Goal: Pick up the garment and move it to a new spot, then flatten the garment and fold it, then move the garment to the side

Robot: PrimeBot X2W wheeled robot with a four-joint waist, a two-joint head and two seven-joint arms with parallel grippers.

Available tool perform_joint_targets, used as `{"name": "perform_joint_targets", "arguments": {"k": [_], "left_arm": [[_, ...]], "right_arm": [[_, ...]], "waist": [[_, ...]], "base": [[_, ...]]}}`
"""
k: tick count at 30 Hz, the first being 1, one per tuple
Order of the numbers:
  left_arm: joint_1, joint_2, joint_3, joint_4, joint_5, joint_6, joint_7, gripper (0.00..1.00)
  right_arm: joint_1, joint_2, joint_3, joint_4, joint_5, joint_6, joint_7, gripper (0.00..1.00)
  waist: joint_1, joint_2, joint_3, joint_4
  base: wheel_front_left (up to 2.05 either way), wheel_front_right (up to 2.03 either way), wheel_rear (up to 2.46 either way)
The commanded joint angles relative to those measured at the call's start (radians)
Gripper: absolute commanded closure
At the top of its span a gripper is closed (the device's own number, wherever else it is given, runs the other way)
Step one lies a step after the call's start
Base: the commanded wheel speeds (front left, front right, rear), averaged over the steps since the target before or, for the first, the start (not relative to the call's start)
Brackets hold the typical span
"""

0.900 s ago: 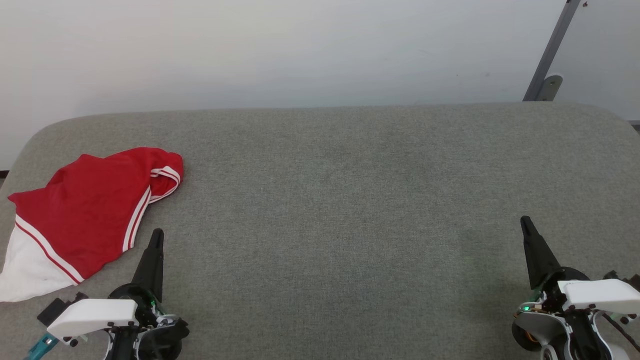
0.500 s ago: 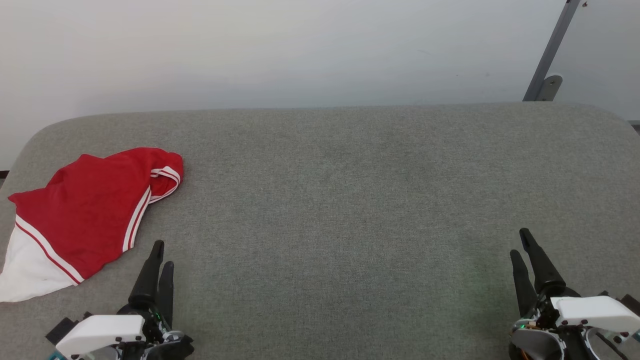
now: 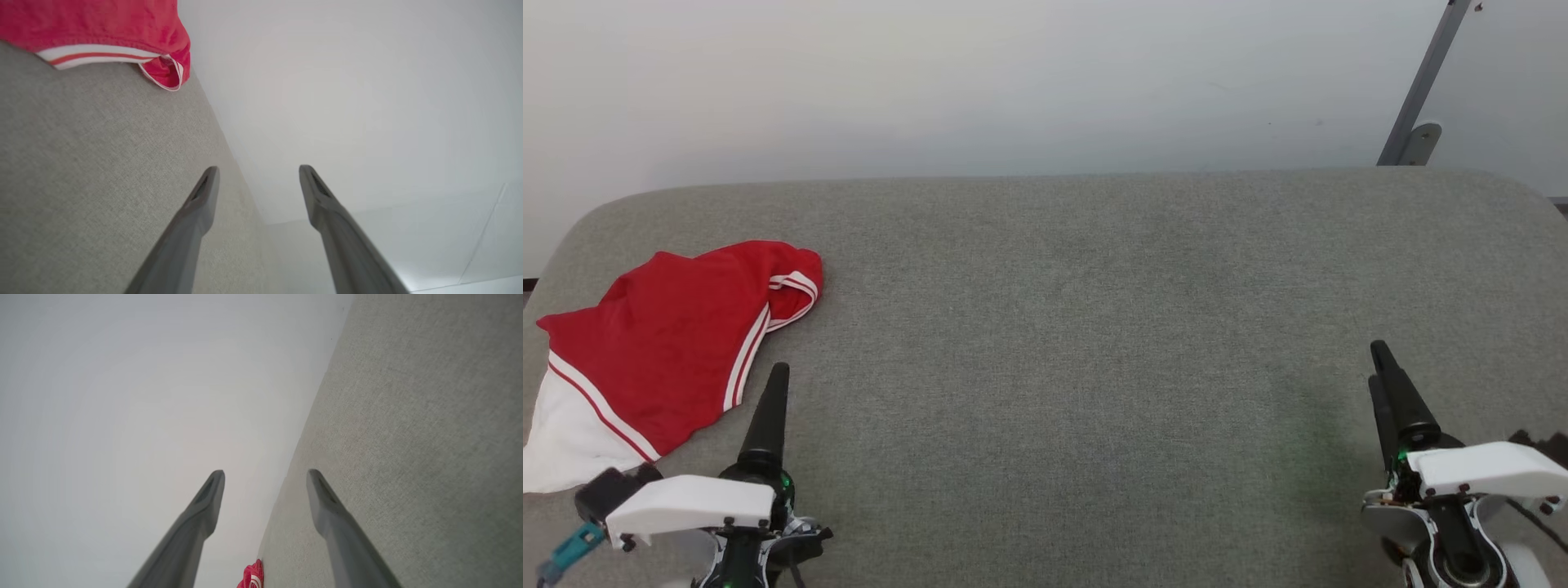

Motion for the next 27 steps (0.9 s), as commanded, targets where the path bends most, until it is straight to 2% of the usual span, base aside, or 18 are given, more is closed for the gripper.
{"name": "perform_joint_targets", "arguments": {"k": [1, 7, 14, 20, 27], "left_arm": [[-0.037, 0.014, -0.008, -0.019, 0.050, 0.005, -0.010, 0.00], [-0.048, 0.032, -0.031, -0.021, 0.201, 0.017, -0.035, 0.00], [-0.061, 0.058, -0.055, -0.016, 0.363, 0.042, -0.063, 0.00], [-0.067, 0.079, -0.086, 0.002, 0.488, 0.070, -0.085, 0.00], [-0.070, 0.096, -0.107, 0.024, 0.588, 0.093, -0.109, 0.00]], "right_arm": [[-0.040, -0.013, 0.011, -0.012, -0.030, 0.000, -0.014, 0.00], [-0.071, -0.040, 0.041, 0.009, -0.164, 0.000, -0.045, 0.00], [-0.101, -0.061, 0.056, 0.035, -0.398, 0.000, -0.074, 0.00], [-0.112, -0.057, 0.065, 0.060, -0.597, 0.000, -0.089, 0.00], [-0.122, -0.041, 0.057, 0.079, -0.753, 0.000, -0.107, 0.00]], "waist": [[0.0001, 0.0000, 0.000, 0.000], [0.0001, 0.0000, 0.003, 0.001], [0.0001, 0.0000, 0.006, 0.001], [0.0001, 0.0000, 0.005, 0.002], [0.0001, 0.0000, 0.007, 0.003]], "base": [[0.00, 0.00, 0.00], [0.00, 0.00, 0.00], [0.00, 0.00, 0.00], [0.00, 0.00, 0.00], [0.00, 0.00, 0.00]]}}
